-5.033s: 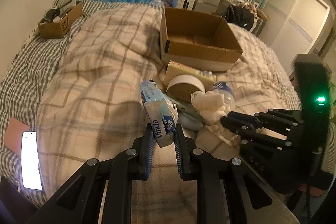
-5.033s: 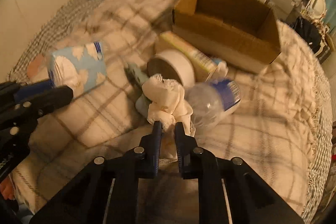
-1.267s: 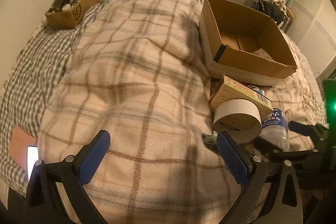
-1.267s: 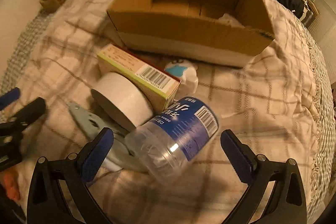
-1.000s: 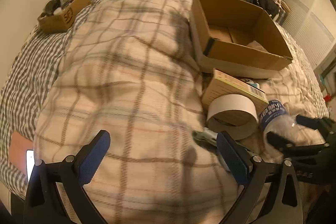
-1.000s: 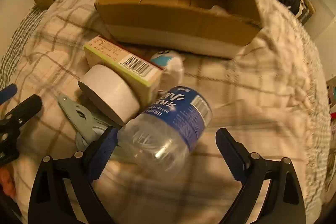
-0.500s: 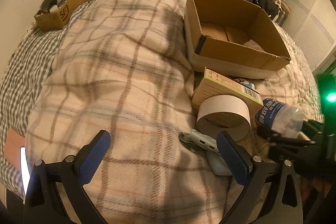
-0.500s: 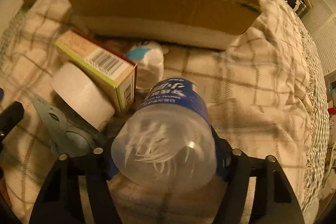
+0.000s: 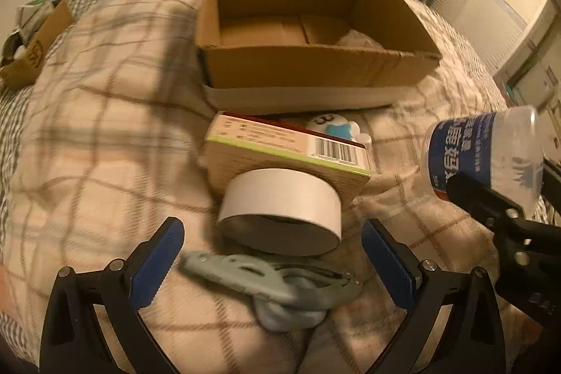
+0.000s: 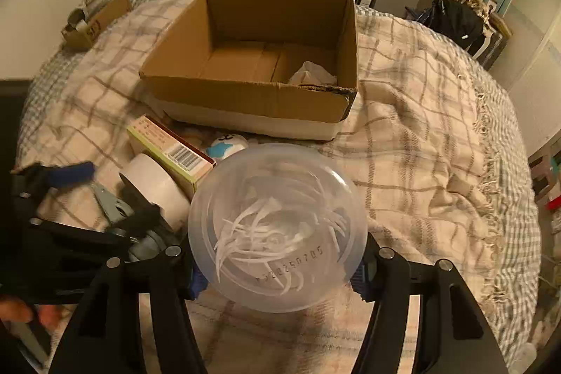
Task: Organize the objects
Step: 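Grasp the water bottle with the right tool while the left tool grasps the white tape roll, then carry the tape roll and bottle over the box and open both tools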
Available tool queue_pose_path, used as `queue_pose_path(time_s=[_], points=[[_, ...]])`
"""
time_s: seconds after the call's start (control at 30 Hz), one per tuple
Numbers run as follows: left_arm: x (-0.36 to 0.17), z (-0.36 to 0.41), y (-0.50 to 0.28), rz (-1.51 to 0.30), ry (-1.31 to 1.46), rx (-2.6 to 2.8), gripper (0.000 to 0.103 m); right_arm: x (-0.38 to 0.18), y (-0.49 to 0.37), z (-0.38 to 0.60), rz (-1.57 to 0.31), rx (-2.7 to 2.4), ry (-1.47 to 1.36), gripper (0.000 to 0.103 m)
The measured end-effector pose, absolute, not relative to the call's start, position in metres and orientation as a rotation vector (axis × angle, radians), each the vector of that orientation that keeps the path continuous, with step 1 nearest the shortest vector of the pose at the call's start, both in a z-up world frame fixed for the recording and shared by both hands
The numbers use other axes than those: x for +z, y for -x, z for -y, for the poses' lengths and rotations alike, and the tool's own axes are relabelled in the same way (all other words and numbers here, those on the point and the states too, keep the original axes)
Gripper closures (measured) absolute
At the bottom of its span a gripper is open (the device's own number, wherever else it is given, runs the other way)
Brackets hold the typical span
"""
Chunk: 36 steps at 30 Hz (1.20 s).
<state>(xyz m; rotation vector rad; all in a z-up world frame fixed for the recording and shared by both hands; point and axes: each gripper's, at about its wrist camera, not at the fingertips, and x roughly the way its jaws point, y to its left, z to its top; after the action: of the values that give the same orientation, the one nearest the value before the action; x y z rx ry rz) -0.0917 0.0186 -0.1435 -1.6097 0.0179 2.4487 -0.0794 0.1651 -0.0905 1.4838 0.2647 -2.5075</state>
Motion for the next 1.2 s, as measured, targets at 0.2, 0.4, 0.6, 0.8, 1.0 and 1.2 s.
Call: queue_pose_path(time_s=[0.2, 0.4, 0.6, 0.8, 1.0, 1.2], points=[[-0.164, -0.034, 0.102, -0.087, 1.658, 2.38, 0.01, -0.091, 0.084, -0.18, -0.198, -2.506, -1.488, 0.042], [-0.157, -0.031, 0.098, -0.069, 1.647, 2.414, 0.018, -0.088, 0.084, -0.192, -0.131, -2.517, -1.481, 0.042], [-0.117, -0.027, 0.078, -0.02, 1.55, 2.464, 0.018, -0.064, 0.072, -0.195, -0.117, -2.551, -1.409, 0.042], [-0.067, -0.023, 0.063, -0.013, 1.417, 2.555, 0.018, -0.024, 0.051, -0.199, -0.114, -2.608, -1.29, 0.042], [-0.018, -0.021, 0.065, 0.023, 1.271, 2.628, 0.018, 0.018, 0.045, -0.201, -0.102, -2.639, -1.147, 0.042], [0.019, -0.021, 0.093, 0.029, 1.192, 2.663, 0.018, 0.043, 0.065, -0.194, -0.125, -2.639, -1.062, 0.042]])
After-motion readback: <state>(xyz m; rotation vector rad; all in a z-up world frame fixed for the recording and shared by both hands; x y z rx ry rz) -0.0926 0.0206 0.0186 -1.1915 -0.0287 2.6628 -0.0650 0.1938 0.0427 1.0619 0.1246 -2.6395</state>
